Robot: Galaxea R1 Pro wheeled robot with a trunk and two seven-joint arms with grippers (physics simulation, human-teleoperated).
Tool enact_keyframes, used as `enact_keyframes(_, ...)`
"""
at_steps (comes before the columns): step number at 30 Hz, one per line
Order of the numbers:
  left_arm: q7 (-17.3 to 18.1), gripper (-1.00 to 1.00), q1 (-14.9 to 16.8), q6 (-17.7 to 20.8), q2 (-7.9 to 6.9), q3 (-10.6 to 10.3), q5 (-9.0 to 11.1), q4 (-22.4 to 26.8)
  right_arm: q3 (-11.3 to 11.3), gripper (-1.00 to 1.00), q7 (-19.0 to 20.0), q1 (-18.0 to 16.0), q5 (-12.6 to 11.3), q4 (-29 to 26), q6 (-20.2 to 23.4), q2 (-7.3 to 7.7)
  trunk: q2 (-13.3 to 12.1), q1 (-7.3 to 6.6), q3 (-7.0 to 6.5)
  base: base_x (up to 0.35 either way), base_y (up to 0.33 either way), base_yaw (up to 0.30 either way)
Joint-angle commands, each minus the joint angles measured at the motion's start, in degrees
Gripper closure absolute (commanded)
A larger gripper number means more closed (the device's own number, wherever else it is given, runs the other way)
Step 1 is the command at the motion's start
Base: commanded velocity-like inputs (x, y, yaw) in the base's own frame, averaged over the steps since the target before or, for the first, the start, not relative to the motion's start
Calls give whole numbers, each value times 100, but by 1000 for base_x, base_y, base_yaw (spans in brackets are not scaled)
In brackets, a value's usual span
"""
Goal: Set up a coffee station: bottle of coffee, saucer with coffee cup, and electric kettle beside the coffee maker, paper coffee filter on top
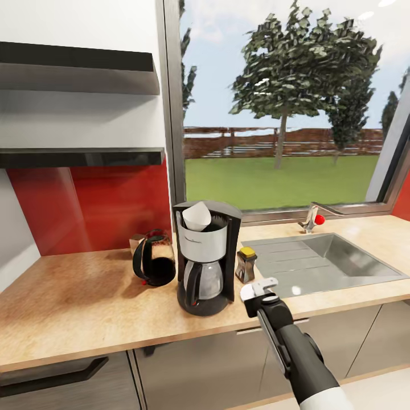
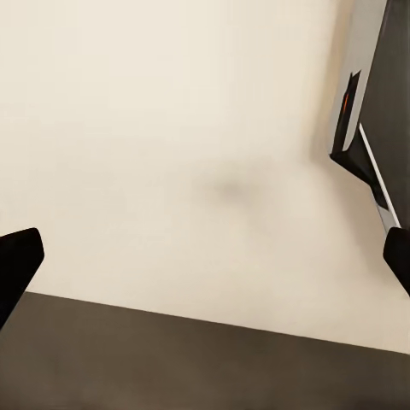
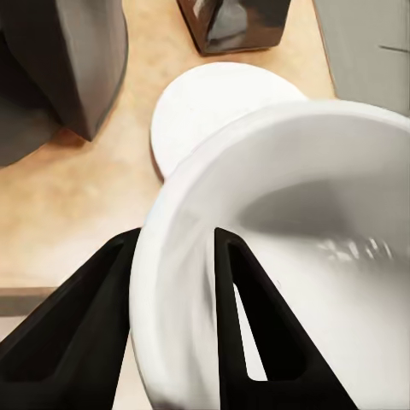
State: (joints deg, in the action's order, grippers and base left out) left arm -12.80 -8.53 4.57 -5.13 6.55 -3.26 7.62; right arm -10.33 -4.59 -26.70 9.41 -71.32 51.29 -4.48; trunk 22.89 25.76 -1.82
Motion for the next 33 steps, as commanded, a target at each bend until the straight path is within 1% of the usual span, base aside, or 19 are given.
enact_keyframes(1, -3, -100, -9, 44, 3, 40, -34, 27, -4, 100, -7, -2, 17, 3, 27, 9, 3, 2, 1, 0, 0, 0)
enact_keyframes(6, -3, -100, -9, 44, 3, 41, -34, 23, 20, 100, -7, -2, 17, 5, 26, 23, 3, 2, 1, 29, 0, 0)
enact_keyframes(13, -3, -100, -9, 44, 3, 44, -34, 24, 22, 100, -7, -2, 17, 4, 27, 25, 3, 2, 1, 162, -32, 0)
enact_keyframes(19, -3, -100, -9, 44, 3, 47, -34, 21, 25, 100, -7, -2, 17, 8, 30, 26, 3, 2, 1, 26, -7, 0)
enact_keyframes(25, -1, -100, -9, 44, 3, 48, -34, 20, 31, 100, -7, -2, 26, 12, 31, 32, 3, 2, 1, 193, 0, 0)
enact_keyframes(29, 4, -100, -9, 38, 10, 45, -34, -53, 31, 100, -7, -2, 26, 12, 31, 88, 3, 2, 1, 35, 0, 0)
enact_keyframes(33, 6, -100, -9, 36, 7, 44, -39, -85, 31, 100, -7, -2, 26, 12, 31, 102, 3, 2, 1, 7, 0, 0)
